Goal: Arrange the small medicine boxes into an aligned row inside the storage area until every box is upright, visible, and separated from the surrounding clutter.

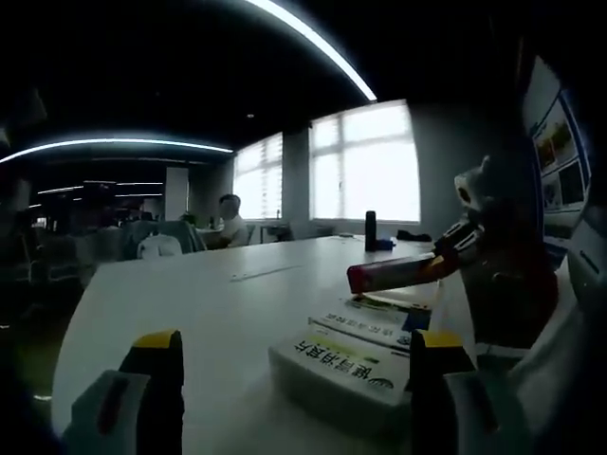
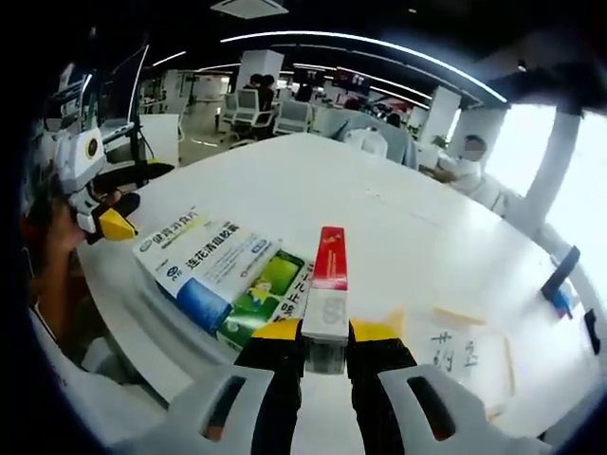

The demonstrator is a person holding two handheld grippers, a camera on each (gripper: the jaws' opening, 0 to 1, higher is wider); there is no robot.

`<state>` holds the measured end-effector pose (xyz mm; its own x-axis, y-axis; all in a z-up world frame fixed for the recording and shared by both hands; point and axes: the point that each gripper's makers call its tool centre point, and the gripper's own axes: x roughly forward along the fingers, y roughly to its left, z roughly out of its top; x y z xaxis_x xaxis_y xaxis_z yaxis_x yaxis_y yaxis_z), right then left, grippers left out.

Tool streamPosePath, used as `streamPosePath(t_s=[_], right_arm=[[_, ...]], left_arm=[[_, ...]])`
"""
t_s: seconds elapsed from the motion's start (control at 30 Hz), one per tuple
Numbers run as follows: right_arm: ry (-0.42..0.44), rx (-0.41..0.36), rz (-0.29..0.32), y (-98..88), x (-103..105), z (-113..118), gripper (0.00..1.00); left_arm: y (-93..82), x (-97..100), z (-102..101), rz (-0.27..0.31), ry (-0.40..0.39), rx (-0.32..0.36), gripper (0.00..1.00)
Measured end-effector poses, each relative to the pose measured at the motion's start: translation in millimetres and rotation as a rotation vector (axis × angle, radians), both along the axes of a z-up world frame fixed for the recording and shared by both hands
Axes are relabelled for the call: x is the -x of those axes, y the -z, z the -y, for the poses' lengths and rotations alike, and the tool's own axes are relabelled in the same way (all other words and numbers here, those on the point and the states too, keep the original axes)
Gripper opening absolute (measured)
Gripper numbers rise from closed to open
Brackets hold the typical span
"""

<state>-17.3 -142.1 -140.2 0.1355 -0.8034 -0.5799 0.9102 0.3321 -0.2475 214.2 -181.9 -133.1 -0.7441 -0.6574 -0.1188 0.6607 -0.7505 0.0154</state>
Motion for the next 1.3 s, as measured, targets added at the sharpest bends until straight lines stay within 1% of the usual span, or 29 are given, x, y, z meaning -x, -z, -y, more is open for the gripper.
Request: streamPosePath(t_s=[0.4, 0.5, 0.6, 0.83, 0.9, 1.0, 1.13, 1.17, 1.3], right_arm=[[-0.004, -0.021, -0.032, 3.5, -1.7, -2.4, 0.15], [-0.025, -0.033, -0.022, 5.6, -8.7, -4.2, 0.15], [-0.037, -0.039, -0.028, 7.1, -11.5, -4.4, 0.15], [-0.015, -0.04, -0.033, 7.1, -5.2, -4.5, 0.15], [-0.004, -0.03, -0.028, 3.5, -2.6, -3.9, 0.15], [0.017, -0.024, -0.054, 1.2, 1.4, -4.6, 0.15], [0.032, -0.019, -0.092, 0.8, 0.5, -3.5, 0.15], [0.036, -0.015, -0.111, 0.3, 0.7, -2.7, 0.15], [0.038, -0.022, -0.153, 1.3, -2.5, -1.2, 0.15]], left_arm=[[-0.1, 1.2, -1.8, 0.006, 0.007, 0.002, 1.0], [0.3, 1.7, -2.4, 0.008, 0.009, 0.001, 1.0], [0.9, 0.6, -3.5, 0.012, 0.007, 0.001, 1.0], [1.8, -0.4, -4.1, 0.01, 0.004, -0.001, 1.0], [1.6, 0.2, -4.6, 0.013, 0.006, 0.0, 1.0], [0.3, -0.1, -4.7, 0.01, 0.006, 0.004, 1.0], [0.8, 0.4, -5.8, 0.013, 0.011, 0.004, 1.0], [1.3, 0.3, -6.3, 0.016, 0.012, 0.003, 1.0], [1.7, -2.9, -7.5, 0.017, 0.01, 0.005, 1.0]])
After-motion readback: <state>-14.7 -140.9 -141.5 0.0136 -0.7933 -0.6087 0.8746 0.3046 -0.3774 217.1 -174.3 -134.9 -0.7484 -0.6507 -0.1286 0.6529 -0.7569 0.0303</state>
